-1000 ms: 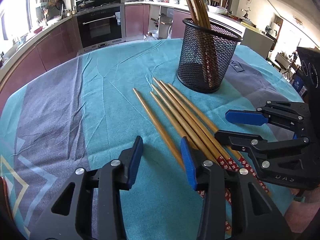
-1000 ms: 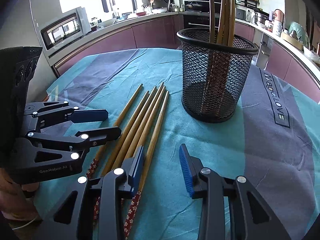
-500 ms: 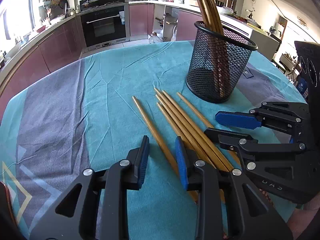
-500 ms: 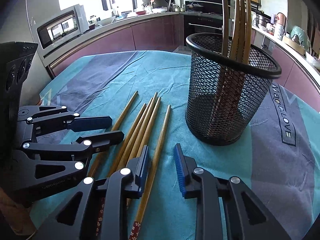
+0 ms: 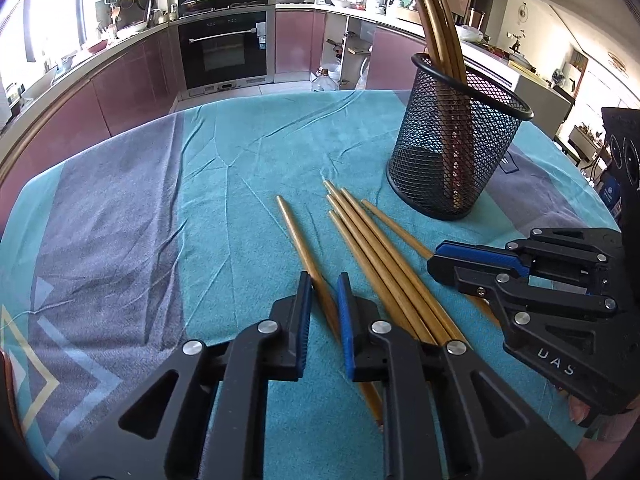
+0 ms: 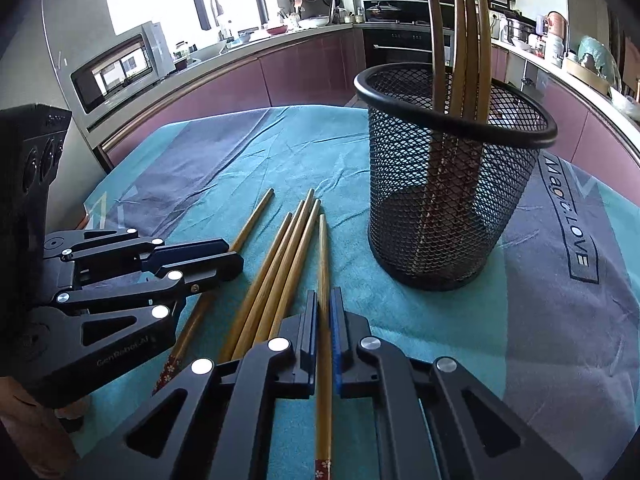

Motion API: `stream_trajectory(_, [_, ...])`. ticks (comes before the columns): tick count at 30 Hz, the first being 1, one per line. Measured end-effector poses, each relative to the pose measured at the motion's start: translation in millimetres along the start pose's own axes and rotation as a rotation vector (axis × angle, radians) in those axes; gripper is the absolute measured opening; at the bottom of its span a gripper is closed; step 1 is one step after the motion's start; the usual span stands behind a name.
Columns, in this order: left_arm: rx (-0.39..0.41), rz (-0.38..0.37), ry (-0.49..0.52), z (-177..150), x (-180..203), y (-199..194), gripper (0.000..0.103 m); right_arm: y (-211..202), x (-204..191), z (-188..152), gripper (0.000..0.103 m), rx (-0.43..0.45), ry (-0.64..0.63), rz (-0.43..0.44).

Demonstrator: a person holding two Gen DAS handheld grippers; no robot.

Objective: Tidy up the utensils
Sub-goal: 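Reach the left tool to a chopstick and close on it while the right tool grasps another, then lift the held chopstick upright with the left tool while the right tool lifts its chopstick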

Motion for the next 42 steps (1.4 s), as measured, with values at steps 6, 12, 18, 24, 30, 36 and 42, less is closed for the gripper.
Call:
stream_trajectory(6, [-0.001,-0.013,-0.031,-2.8,-4.9,-2.3,0.009,-9.5,4.3,-3.6,0.005,0.012,0.03,0.042])
stream_trajectory(12, [0.001,-0.04,-0.052,-3.8,-8.8,-8.3,0.008,-26.8,6.1,-5.2,0.005,0.048,0.054,0.106])
stream_trajectory(18, [0.02,-0.043,-0.048,-4.3,-7.5,-18.8,0.008,-41.0,5.7,-6.3,0.005,0.074,0.062,0.133])
stream_trajectory(24, [0.048,-0.052,-0.038,-3.5,-2.9,-32.3,0.008,-53.6,8.7,-7.1,0.005,0.1,0.069,0.15])
stream_trajectory(30, [0.075,-0.087,-0.039,-2.6,-2.2,-48.2,0.008,-66.9,11.8,-3.5,0.005,0.136,0.074,0.166])
stream_trajectory(36, [0.1,-0.155,-0.048,3.0,-3.5,-66.8,0.007,-81.8,17.1,0.4,0.005,0.18,0.085,0.175])
stream_trajectory(42, [0.128,-0.219,-0.053,7.3,-3.7,-85.7,0.007,-96.0,22.2,5.7,0.005,0.227,0.103,0.182])
Point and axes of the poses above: each gripper's, at about its wrist camera, not at the fingertips, and y roughly the way its jaws point, x to its right, z to its top, the point moved 2 cm from there along y, roughly the way its jaws point
